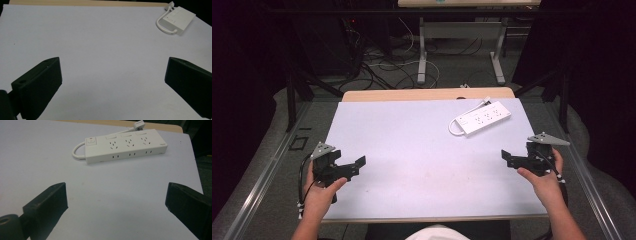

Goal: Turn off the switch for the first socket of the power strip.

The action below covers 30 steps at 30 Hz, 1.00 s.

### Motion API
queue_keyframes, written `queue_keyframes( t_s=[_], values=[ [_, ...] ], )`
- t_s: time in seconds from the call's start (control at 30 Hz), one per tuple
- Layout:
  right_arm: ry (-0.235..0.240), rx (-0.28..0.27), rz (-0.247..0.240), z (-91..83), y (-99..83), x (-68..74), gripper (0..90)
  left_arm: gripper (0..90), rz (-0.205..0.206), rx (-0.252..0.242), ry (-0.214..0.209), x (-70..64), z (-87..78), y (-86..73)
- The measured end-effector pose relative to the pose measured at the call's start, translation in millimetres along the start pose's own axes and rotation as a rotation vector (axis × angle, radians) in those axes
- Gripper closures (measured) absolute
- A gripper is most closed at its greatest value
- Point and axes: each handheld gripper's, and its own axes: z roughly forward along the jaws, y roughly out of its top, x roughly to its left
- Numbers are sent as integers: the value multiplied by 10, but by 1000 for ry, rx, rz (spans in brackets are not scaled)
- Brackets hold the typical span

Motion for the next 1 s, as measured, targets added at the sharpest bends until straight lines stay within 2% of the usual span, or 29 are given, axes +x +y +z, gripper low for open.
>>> queue_keyframes(
  t_s=[0.1, 0.37, 0.6, 0.7, 1.0],
  values=[
    [-1, -7, 3, -19, 9, 22, 41, 9, 14, -3, 2, -11, 6, 7],
    [-2, -7, -47, 26, 41, 38, 67, 10, 8, 2, 18, -19, 11, 11],
    [3, -9, -65, 42, 135, 59, 118, 10, 1, 7, 17, -18, 15, -6],
    [23, 3, -73, 73, 186, 80, 147, 10, 8, 14, 18, -23, 4, -27],
    [54, 35, -107, 190, 360, 110, 148, 10, 17, 10, 26, -36, -33, -53]
  ],
)
